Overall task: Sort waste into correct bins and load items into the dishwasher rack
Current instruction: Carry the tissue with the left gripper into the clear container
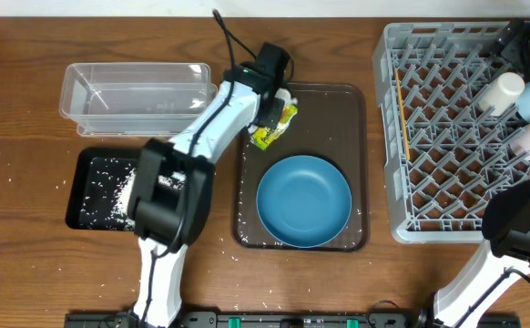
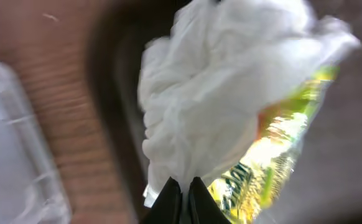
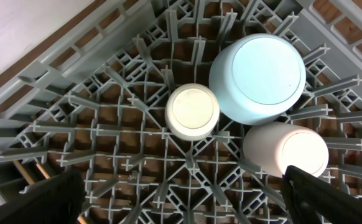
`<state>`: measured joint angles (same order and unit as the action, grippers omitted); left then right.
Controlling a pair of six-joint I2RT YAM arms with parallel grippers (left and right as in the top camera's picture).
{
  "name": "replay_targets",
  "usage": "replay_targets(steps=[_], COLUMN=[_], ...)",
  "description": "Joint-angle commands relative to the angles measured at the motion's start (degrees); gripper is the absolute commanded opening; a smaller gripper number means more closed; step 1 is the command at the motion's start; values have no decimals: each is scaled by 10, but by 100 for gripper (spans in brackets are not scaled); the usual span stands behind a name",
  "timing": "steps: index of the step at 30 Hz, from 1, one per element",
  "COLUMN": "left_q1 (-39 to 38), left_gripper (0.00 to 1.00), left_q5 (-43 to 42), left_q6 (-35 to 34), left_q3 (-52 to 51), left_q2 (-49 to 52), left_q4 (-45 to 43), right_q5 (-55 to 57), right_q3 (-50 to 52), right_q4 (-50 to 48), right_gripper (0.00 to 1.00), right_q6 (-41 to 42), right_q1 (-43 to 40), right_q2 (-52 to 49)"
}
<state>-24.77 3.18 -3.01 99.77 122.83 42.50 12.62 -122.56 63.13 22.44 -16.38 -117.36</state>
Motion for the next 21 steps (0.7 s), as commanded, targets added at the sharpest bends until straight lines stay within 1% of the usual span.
replay_targets(steps=[1,4,9,11,16,18,21], left_q1=[3,6,20,35,107,146,191], left_gripper=[6,6,6,6,6,6,6], left_q5=[-5,-20,-21,-21,-21,-21,-22], left_q6=[-38,-38,-41,-69,-225,-307,-393], left_q3=[2,2,2,2,2,2,1], left_q2=[-66,-90,-119,-130,-146,-146,-145], left_q4=[8,10,10,10,10,13,27], right_q5=[4,4,4,4,4,4,4], right_q3=[-4,-4,-4,-4,-4,-4,-4], right_q4=[0,0,0,0,0,0,0], right_gripper=[99,99,99,99,99,99,99], right_q6=[9,9,9,9,9,9,9], right_q1=[2,2,2,2,2,2,2], right_q2=[2,2,2,2,2,2,2])
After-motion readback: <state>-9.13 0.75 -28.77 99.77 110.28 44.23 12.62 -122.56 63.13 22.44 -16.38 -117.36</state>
